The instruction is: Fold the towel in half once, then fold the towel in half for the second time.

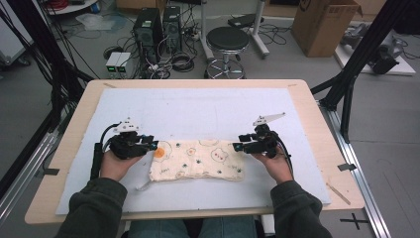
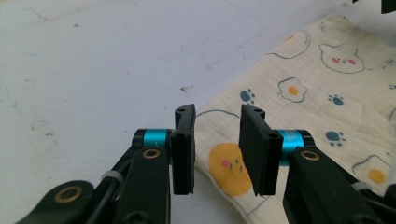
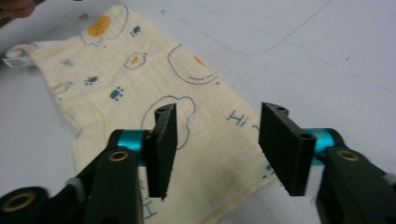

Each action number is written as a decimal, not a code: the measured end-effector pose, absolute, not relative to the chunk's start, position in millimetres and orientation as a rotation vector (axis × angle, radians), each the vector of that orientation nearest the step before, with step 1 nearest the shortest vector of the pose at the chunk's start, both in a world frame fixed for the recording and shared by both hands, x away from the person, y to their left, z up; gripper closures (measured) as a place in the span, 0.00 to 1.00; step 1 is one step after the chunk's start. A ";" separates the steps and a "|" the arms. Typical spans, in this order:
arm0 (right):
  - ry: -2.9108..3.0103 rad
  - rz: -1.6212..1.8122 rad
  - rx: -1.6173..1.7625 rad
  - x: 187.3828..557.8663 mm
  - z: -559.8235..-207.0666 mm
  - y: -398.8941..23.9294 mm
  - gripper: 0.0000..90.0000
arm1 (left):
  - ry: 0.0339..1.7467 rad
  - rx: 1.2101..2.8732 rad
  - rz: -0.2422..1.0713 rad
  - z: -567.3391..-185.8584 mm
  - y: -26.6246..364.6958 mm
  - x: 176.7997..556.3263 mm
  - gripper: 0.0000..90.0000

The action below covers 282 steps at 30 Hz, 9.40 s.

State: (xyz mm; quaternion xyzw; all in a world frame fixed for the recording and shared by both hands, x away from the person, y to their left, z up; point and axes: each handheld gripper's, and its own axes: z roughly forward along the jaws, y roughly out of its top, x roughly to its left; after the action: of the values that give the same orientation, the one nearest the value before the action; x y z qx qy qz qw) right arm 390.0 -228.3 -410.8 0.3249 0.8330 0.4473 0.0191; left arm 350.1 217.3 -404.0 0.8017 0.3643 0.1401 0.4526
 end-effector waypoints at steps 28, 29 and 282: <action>2.588 1.291 1.014 395.8 -393.3 -222.4 0.14 | 0.902 1.934 0.245 -393.3 229.9 353.4 0.32; 2.585 1.291 1.013 397.2 -392.6 -222.6 0.14 | 0.906 1.937 0.247 -392.4 229.6 354.7 0.33; 2.792 1.188 0.616 337.5 -435.0 -177.1 0.66 | 0.556 2.206 0.081 -421.9 156.5 325.3 0.87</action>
State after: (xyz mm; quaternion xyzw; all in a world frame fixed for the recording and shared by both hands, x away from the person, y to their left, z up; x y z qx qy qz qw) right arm 337.5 -177.1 -435.0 0.1989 0.9015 0.3836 0.0225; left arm 325.3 156.5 -421.9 0.8798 0.2219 0.0321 0.4191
